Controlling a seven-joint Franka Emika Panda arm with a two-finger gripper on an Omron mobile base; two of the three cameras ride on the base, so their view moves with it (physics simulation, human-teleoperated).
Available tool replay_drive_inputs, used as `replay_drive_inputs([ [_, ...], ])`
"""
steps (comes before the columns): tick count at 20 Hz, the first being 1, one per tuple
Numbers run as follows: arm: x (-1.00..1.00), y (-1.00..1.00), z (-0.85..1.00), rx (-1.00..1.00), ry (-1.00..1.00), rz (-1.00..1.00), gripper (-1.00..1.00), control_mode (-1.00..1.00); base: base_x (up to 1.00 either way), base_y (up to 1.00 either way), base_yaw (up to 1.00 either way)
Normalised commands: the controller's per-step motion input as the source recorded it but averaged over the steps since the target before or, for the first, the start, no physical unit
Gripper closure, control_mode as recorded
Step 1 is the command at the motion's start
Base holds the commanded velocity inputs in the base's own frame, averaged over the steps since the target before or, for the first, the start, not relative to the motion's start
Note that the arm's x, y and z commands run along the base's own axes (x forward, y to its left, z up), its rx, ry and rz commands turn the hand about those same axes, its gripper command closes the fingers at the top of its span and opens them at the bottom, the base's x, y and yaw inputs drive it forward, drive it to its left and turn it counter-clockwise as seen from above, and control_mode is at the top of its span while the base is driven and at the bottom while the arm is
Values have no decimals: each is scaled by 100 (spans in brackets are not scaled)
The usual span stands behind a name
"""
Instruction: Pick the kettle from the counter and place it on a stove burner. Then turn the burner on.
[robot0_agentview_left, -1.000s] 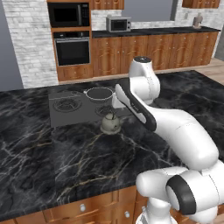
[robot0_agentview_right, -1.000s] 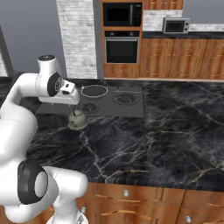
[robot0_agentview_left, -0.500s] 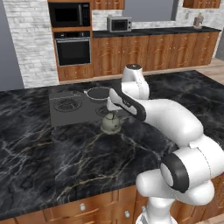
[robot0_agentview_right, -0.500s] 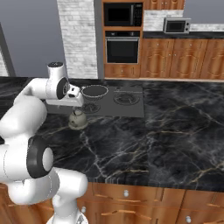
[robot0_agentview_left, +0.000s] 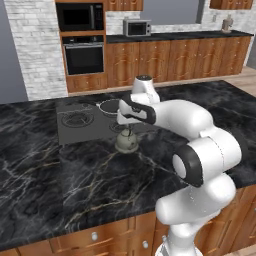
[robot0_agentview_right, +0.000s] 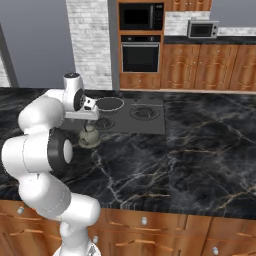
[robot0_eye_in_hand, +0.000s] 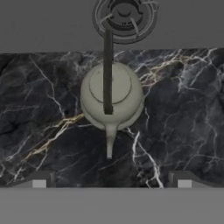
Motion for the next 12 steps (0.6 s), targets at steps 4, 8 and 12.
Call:
replay_drive_inputs([
  [4, 67, 0, -22, 0, 2, 0, -100, -100, 0, 0, 0],
  [8, 58, 1, -24, 0, 3, 0, -100, -100, 0, 0, 0],
  [12, 46, 7, -30, 0, 5, 0, -100, -100, 0, 0, 0],
])
